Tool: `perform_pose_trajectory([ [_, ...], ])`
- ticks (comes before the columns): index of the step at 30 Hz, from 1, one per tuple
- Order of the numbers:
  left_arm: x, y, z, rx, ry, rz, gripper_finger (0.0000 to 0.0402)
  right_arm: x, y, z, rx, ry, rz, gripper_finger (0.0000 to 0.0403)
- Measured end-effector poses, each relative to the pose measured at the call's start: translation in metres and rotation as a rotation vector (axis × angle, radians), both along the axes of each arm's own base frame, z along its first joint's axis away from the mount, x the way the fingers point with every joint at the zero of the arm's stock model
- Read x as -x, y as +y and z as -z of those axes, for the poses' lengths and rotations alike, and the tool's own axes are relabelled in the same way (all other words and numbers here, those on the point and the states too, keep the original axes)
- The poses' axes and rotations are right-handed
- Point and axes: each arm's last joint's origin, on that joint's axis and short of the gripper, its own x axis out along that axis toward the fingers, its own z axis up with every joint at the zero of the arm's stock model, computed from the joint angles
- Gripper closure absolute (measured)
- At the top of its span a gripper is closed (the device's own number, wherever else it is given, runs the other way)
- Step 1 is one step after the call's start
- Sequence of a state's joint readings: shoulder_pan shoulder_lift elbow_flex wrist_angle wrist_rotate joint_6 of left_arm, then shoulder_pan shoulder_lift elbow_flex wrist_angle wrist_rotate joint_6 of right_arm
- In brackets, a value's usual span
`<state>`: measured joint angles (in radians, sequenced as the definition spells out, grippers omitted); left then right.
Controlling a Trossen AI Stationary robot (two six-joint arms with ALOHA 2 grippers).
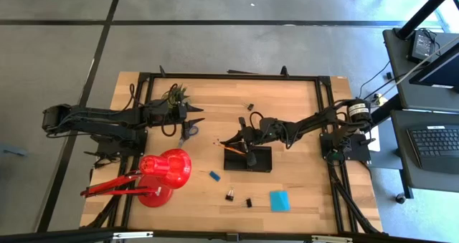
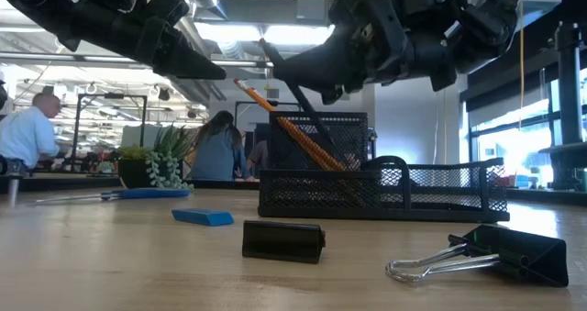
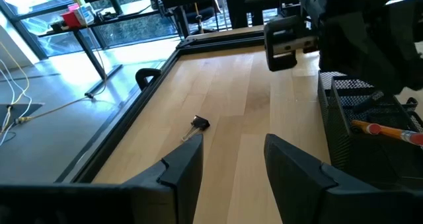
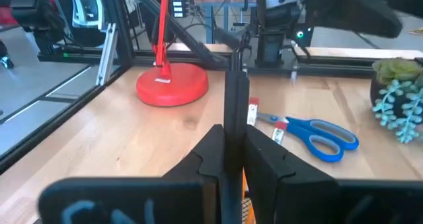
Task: Pick and place office supplies into organizer
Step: Put the black pen into the black desk organizer
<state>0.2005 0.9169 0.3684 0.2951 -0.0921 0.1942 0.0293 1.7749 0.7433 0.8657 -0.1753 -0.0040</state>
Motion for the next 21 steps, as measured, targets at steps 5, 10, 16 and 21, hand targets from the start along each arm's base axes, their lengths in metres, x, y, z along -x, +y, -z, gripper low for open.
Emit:
perform_pose_trajectory([
  [5, 0.000, 0.000, 0.000, 0.000, 0.003, 0.000, 0.0247, 0.000, 0.003, 0.009, 0.000, 0.050, -0.009, 0.0358],
  [10, 0.000, 0.000, 0.001, 0.000, 0.007, 0.001, 0.0247, 0.001, 0.003, 0.012, 0.001, 0.086, -0.008, 0.0358],
  [16, 0.000, 0.000, 0.001, 0.001, 0.006, 0.000, 0.0247, 0.001, 0.003, 0.014, 0.001, 0.106, -0.008, 0.0347],
  [21, 0.000, 0.000, 0.001, 0.002, 0.006, 0.000, 0.0247, 0.001, 0.003, 0.014, 0.001, 0.110, -0.007, 0.0328],
])
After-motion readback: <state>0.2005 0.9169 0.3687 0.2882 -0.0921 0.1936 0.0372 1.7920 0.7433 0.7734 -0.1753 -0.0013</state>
